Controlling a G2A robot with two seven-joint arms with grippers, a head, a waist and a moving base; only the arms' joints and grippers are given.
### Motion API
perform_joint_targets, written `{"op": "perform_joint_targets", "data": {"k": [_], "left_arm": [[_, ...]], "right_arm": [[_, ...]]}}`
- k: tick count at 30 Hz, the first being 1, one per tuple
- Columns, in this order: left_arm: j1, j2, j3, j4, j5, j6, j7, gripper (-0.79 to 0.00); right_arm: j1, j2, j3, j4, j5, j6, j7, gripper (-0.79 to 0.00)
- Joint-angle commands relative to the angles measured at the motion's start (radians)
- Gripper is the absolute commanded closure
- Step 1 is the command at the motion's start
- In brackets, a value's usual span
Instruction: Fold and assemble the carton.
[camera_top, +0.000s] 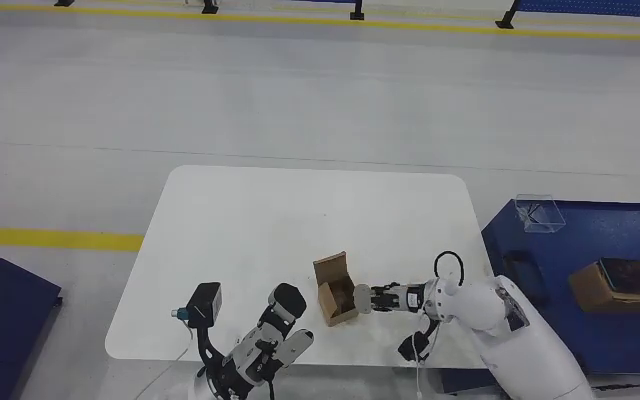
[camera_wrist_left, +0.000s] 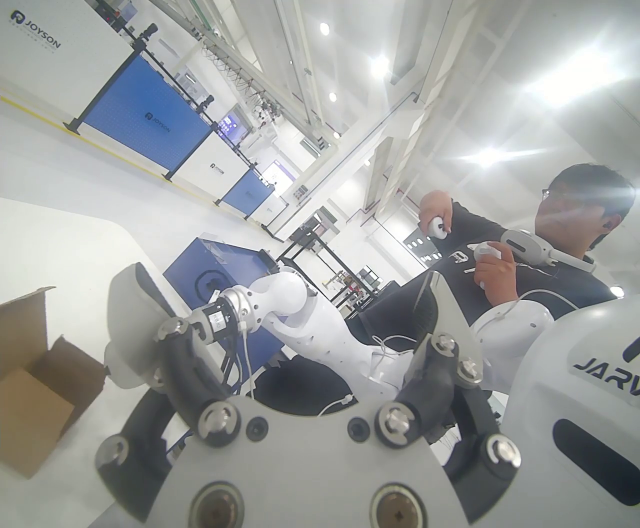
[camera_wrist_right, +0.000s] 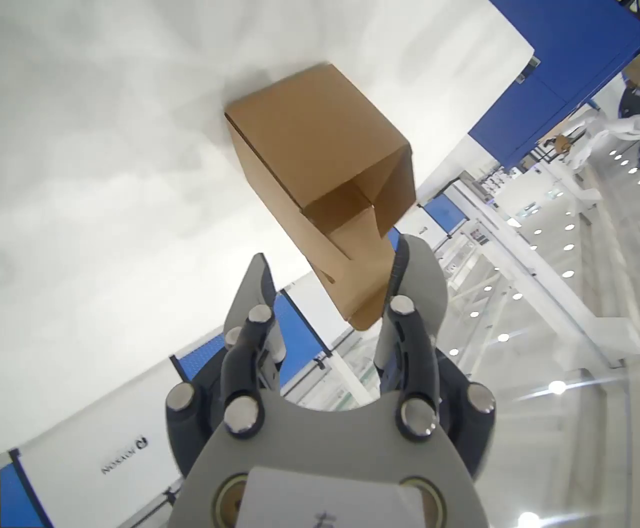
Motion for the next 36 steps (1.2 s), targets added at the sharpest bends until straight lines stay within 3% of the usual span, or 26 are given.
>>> {"op": "perform_joint_targets", "data": {"k": [1,6,8,11,14,15,20,23,36], "left_arm": [[0.000,0.000,0.000,0.000,0.000,0.000,0.000,-0.785],[0.000,0.000,0.000,0.000,0.000,0.000,0.000,-0.785],[0.000,0.000,0.000,0.000,0.000,0.000,0.000,-0.785],[0.000,0.000,0.000,0.000,0.000,0.000,0.000,-0.785],[0.000,0.000,0.000,0.000,0.000,0.000,0.000,-0.785],[0.000,0.000,0.000,0.000,0.000,0.000,0.000,-0.785],[0.000,0.000,0.000,0.000,0.000,0.000,0.000,-0.785],[0.000,0.000,0.000,0.000,0.000,0.000,0.000,-0.785],[0.000,0.000,0.000,0.000,0.000,0.000,0.000,-0.785]], "right_arm": [[-0.022,0.006,0.028,-0.008,-0.108,0.157,0.093,-0.785],[-0.070,0.017,0.103,-0.022,-0.330,0.431,0.356,-0.785],[-0.077,0.021,0.129,-0.019,-0.516,0.526,0.501,-0.785],[-0.079,0.022,0.138,-0.006,-0.854,0.587,0.777,-0.785],[-0.068,0.028,0.113,0.029,-1.267,0.543,1.104,-0.785],[-0.070,0.028,0.100,0.062,-1.337,0.513,1.210,-0.785],[-0.016,0.030,0.063,0.173,-1.642,0.336,1.555,-0.785],[0.027,0.025,0.050,0.240,-1.685,0.245,1.712,-0.785],[0.036,0.023,0.046,0.255,-1.679,0.236,1.745,-0.785]]}}
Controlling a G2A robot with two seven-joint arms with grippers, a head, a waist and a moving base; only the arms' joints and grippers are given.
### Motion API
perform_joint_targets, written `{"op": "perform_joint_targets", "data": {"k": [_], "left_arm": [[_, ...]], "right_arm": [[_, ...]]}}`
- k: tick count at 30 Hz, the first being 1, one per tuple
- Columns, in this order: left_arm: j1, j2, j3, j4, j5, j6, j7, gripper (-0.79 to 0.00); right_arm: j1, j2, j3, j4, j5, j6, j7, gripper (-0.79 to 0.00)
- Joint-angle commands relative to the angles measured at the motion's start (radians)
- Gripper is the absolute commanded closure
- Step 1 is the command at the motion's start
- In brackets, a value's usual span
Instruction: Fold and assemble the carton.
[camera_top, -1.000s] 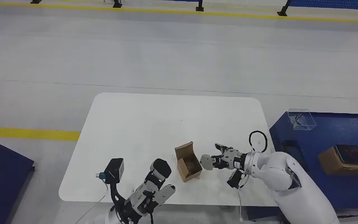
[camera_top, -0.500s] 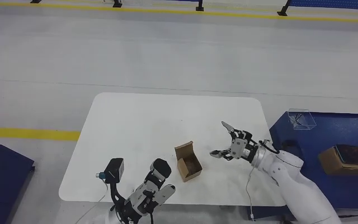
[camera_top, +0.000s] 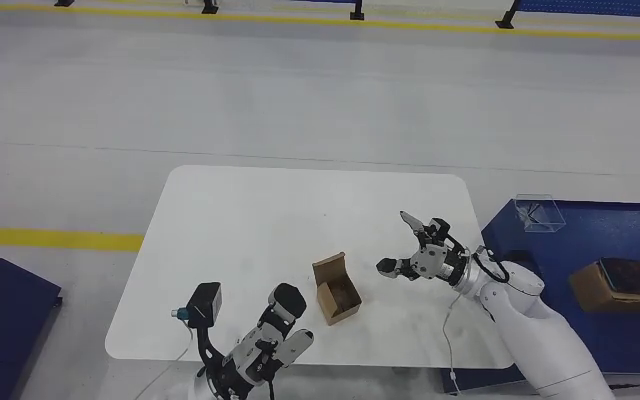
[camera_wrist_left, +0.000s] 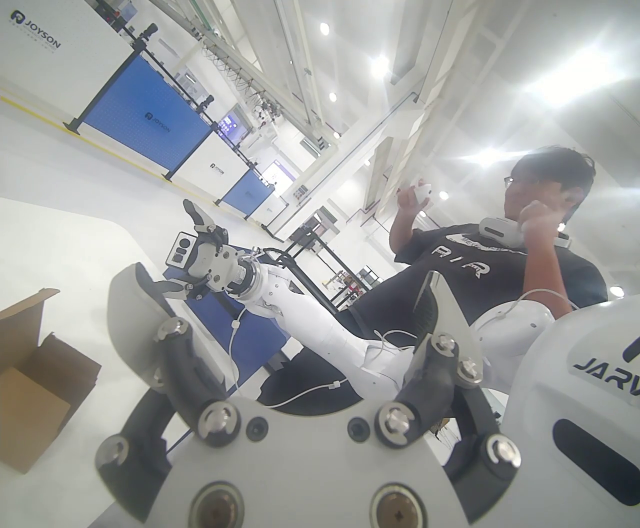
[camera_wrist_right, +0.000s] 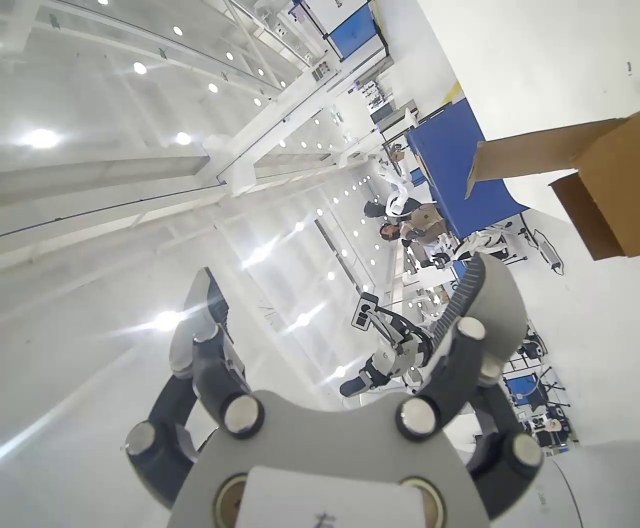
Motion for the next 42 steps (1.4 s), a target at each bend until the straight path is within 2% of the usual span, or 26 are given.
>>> {"op": "perform_joint_targets", "data": {"k": [1,34,38,42], "left_arm": [[0.000,0.000,0.000,0.000,0.000,0.000,0.000,-0.785],[0.000,0.000,0.000,0.000,0.000,0.000,0.000,-0.785],[0.000,0.000,0.000,0.000,0.000,0.000,0.000,-0.785],[-0.046,-0.004,-0.022,0.109,-0.001,0.125,0.012,-0.785]], "right_arm": [[0.000,0.000,0.000,0.000,0.000,0.000,0.001,-0.785],[0.000,0.000,0.000,0.000,0.000,0.000,0.001,-0.785],[-0.015,0.009,0.037,-0.014,-0.182,-0.066,-0.163,-0.785],[-0.023,0.019,0.033,-0.068,-0.410,-0.039,-0.269,-0.785]]}}
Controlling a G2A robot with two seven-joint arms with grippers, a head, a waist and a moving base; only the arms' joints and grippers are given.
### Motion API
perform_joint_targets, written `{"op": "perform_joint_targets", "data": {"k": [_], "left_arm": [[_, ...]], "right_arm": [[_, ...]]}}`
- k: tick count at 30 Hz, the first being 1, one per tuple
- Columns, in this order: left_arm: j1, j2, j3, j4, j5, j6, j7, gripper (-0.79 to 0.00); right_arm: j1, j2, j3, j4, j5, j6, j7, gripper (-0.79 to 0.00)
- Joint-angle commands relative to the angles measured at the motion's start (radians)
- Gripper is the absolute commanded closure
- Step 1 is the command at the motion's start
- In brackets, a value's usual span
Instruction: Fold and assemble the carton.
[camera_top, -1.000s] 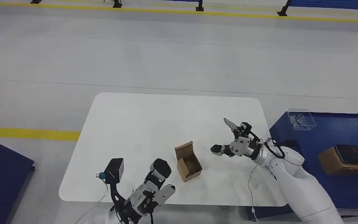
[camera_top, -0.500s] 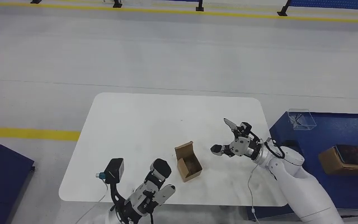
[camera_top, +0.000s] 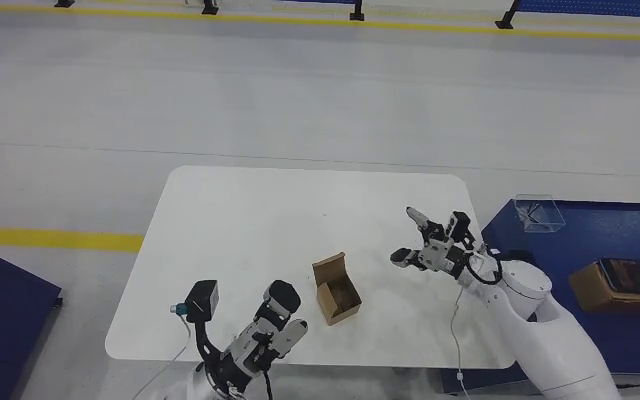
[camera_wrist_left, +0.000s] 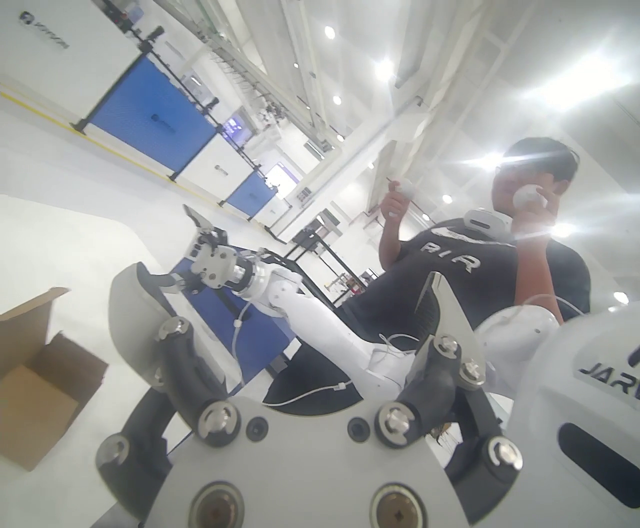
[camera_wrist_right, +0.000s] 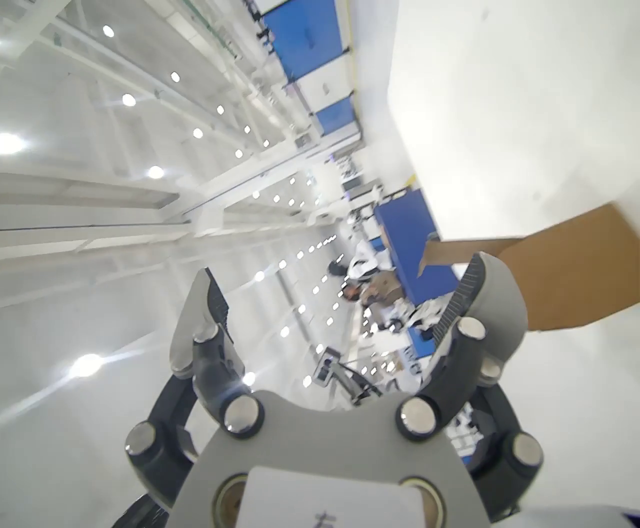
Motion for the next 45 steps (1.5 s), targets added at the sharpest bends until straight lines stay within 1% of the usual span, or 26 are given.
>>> {"op": "perform_joint_targets", "data": {"k": [1,2,3,4,7,9,11,13,15,18,19,21,24,28,39,45], "left_arm": [[-0.036,-0.004,0.011,0.050,0.055,0.080,0.007,-0.785],[-0.059,-0.007,0.029,0.084,0.099,0.120,-0.001,-0.785],[-0.084,-0.012,0.052,0.113,0.135,0.169,0.002,-0.785],[-0.113,-0.017,0.081,0.148,0.181,0.232,-0.004,-0.785],[-0.199,-0.036,0.164,0.232,0.276,0.377,-0.004,-0.785],[-0.240,-0.049,0.211,0.270,0.330,0.442,0.013,-0.785],[-0.267,-0.058,0.243,0.310,0.379,0.498,0.023,-0.785],[-0.289,-0.065,0.265,0.353,0.437,0.563,0.032,-0.785],[-0.310,-0.073,0.287,0.387,0.469,0.622,0.021,-0.785],[-0.333,-0.083,0.305,0.424,0.492,0.664,0.024,-0.785],[-0.340,-0.086,0.309,0.441,0.508,0.688,0.019,-0.785],[-0.352,-0.092,0.316,0.453,0.530,0.724,0.027,-0.785],[-0.358,-0.099,0.327,0.469,0.529,0.730,0.018,-0.785],[-0.371,-0.108,0.339,0.495,0.552,0.750,0.010,-0.785],[-0.404,-0.135,0.374,0.549,0.556,0.757,-0.009,-0.785],[-0.400,-0.145,0.369,0.534,0.554,0.744,0.020,-0.785]], "right_arm": [[-0.007,0.003,-0.007,-0.020,-0.136,0.010,-0.061,-0.785],[-0.010,0.004,-0.017,-0.033,-0.213,0.015,-0.116,-0.785],[-0.016,0.002,-0.031,-0.048,-0.258,0.019,-0.152,-0.785],[-0.020,0.002,-0.049,-0.057,-0.309,0.038,-0.174,-0.785],[-0.016,-0.004,-0.101,-0.068,-0.449,0.066,-0.245,-0.785],[-0.007,-0.010,-0.150,-0.069,-0.548,0.077,-0.284,-0.785],[0.004,-0.019,-0.203,-0.063,-0.629,0.076,-0.293,-0.785],[0.021,-0.029,-0.241,-0.050,-0.645,0.085,-0.282,-0.785],[0.025,-0.032,-0.240,-0.048,-0.630,0.083,-0.286,-0.785],[0.023,-0.033,-0.243,-0.049,-0.626,0.080,-0.279,-0.785],[0.020,-0.033,-0.250,-0.052,-0.631,0.071,-0.248,-0.785],[0.023,-0.032,-0.262,-0.050,-0.695,0.060,-0.222,-0.785],[0.023,-0.032,-0.299,-0.062,-0.841,0.065,-0.230,-0.785],[0.024,-0.035,-0.326,-0.070,-0.929,0.065,-0.187,-0.785],[0.023,-0.050,-0.348,-0.064,-0.995,0.037,-0.123,-0.785],[0.035,-0.063,-0.366,-0.044,-1.022,0.048,-0.101,-0.785]]}}
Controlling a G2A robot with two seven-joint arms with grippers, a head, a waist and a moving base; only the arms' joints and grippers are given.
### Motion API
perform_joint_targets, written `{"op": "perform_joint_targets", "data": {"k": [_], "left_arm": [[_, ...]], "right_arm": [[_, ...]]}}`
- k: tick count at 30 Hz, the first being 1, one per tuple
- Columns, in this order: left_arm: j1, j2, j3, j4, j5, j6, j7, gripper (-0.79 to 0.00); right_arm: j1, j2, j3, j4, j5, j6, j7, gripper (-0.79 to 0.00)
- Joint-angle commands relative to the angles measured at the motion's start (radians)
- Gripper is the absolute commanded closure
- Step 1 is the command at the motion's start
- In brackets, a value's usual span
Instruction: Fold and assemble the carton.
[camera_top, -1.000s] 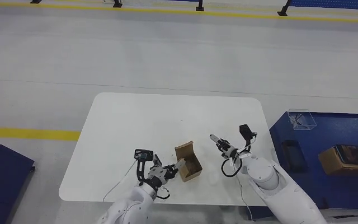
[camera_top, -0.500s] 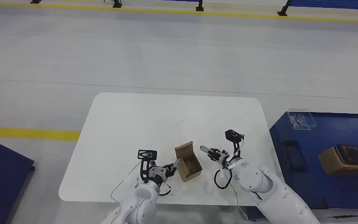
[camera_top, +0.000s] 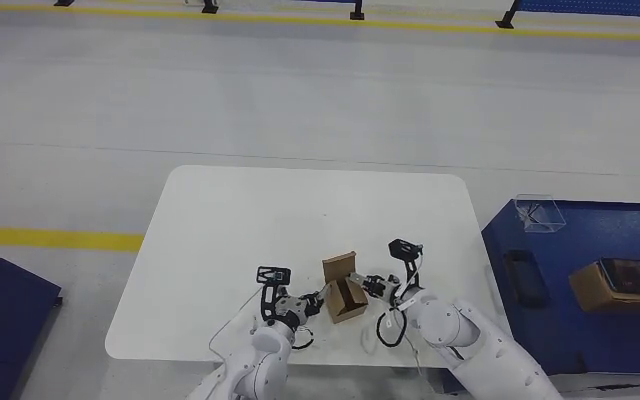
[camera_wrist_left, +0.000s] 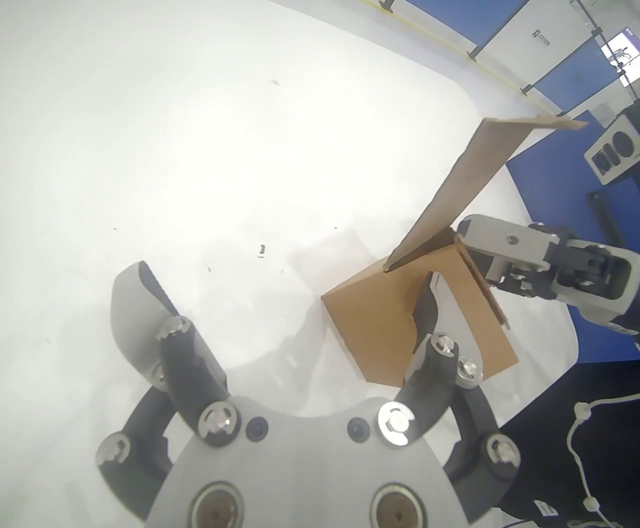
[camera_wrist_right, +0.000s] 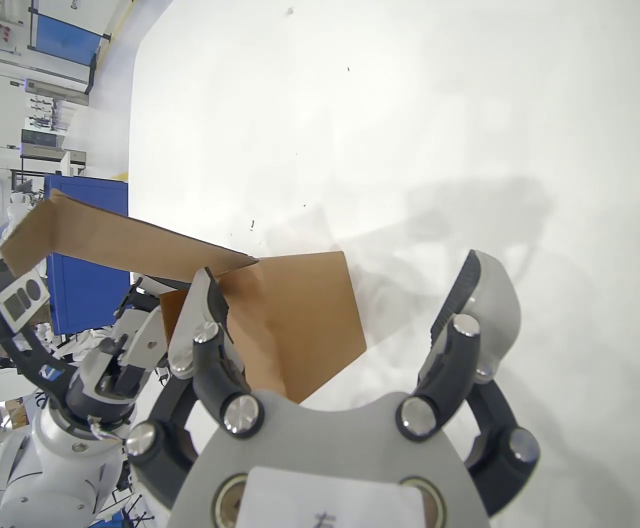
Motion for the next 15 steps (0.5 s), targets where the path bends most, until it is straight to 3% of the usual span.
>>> {"op": "perform_joint_targets", "data": {"k": [1,15], "left_arm": [[0.004,-0.002,-0.002,-0.008,-0.004,-0.009,0.009,-0.785],[-0.052,-0.038,0.038,0.080,0.001,-0.009,-0.023,-0.785]], "right_arm": [[0.005,-0.005,-0.006,0.009,-0.005,0.003,0.005,-0.785],[0.023,-0.029,-0.010,0.033,-0.032,0.003,0.038,-0.785]]}}
